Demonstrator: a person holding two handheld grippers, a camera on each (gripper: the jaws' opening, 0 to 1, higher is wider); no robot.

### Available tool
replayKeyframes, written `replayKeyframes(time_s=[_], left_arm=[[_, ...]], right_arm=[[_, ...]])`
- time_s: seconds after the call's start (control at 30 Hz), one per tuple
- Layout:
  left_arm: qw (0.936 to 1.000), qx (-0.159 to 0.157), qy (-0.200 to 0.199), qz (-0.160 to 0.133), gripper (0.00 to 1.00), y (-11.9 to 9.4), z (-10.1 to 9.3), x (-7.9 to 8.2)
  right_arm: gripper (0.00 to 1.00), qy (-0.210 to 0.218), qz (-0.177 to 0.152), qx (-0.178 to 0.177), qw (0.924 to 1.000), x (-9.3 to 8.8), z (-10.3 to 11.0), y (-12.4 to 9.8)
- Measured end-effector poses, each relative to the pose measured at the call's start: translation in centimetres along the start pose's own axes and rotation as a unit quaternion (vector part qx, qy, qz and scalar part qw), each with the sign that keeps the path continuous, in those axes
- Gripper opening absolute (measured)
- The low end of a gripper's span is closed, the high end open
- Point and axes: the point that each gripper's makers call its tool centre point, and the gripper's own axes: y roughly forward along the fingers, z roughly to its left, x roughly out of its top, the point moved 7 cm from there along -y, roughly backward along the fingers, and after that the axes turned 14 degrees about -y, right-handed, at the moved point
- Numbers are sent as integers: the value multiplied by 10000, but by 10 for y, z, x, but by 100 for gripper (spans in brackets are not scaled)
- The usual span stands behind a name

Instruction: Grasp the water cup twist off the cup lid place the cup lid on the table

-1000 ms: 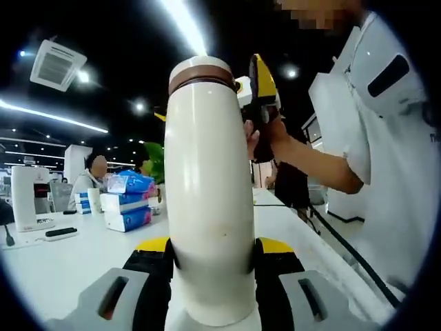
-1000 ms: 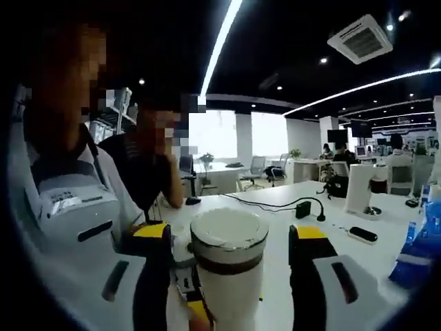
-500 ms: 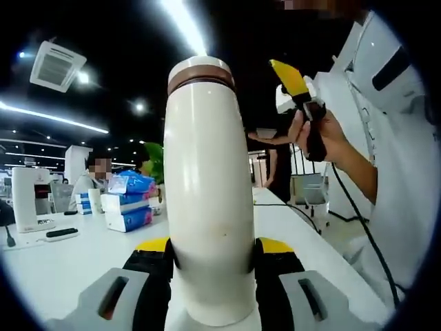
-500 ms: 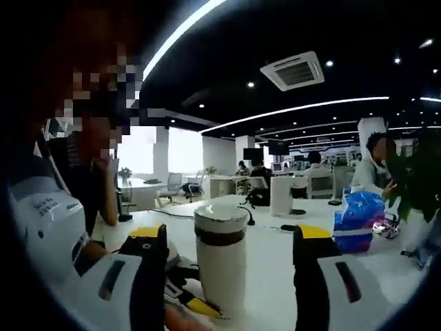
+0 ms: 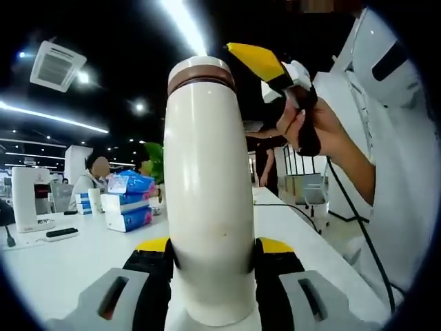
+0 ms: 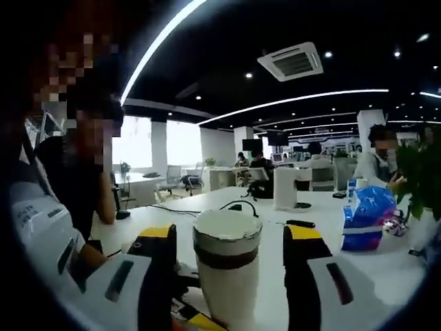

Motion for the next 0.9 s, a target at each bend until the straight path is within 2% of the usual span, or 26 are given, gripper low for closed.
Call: replayKeyframes(time_s=[0.13,0.23,0.33,0.47,0.53,0.77,0.9], left_arm=[[10000,-1,0,0,48,0,0,0],[10000,-5,2,-2,48,-1,-1,0],[10000,-12,-7,-5,48,-1,0,0],[10000,-16,-5,-6,48,0,-1,1],[10000,-15,-9,-6,48,-1,-2,0],[10000,-20,-4,-12,48,-1,-3,0],[10000,-23,-18,-14,48,-1,-4,-1]], right_arm=[[61,14,193,85,9998,0,-1,8],[55,33,374,189,9991,-1,1,8],[47,-91,405,259,9988,1,-1,4],[47,-179,428,488,9977,0,-2,3],[47,-349,316,808,9956,-1,-3,3],[46,-413,8,1745,9838,-5,-11,3],[46,-343,-348,2333,9712,-8,-16,5]])
